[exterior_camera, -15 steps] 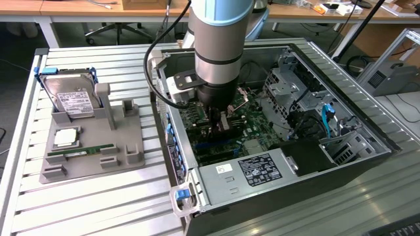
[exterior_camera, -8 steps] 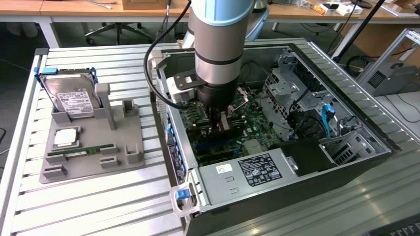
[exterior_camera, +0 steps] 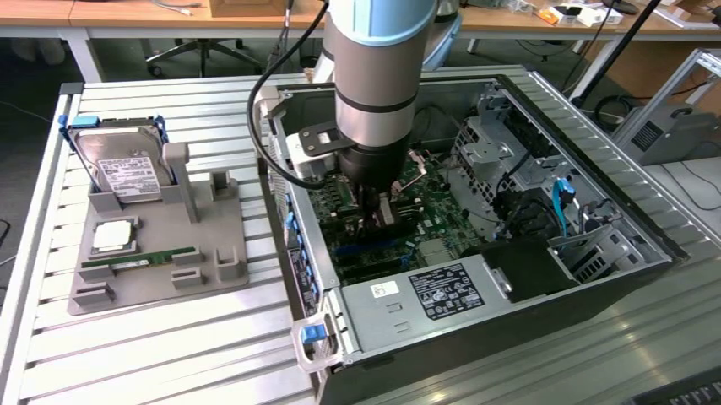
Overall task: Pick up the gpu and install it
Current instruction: 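Insert the gpu into the slot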
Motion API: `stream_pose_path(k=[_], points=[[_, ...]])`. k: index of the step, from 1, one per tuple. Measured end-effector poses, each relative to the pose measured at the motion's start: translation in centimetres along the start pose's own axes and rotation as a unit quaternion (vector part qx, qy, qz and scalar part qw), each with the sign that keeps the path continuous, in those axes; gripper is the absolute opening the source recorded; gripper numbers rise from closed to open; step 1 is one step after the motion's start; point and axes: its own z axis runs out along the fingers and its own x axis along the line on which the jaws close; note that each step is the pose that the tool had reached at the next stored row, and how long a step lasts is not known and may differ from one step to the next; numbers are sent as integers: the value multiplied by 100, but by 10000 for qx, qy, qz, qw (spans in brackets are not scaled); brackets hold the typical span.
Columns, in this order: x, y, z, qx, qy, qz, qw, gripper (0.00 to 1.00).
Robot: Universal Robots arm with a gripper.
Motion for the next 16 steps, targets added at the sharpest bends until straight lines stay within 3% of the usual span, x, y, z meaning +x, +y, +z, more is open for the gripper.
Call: stream_pose_path(k=[16], points=[[11, 0, -4, -1, 2, 0, 10000, 27]])
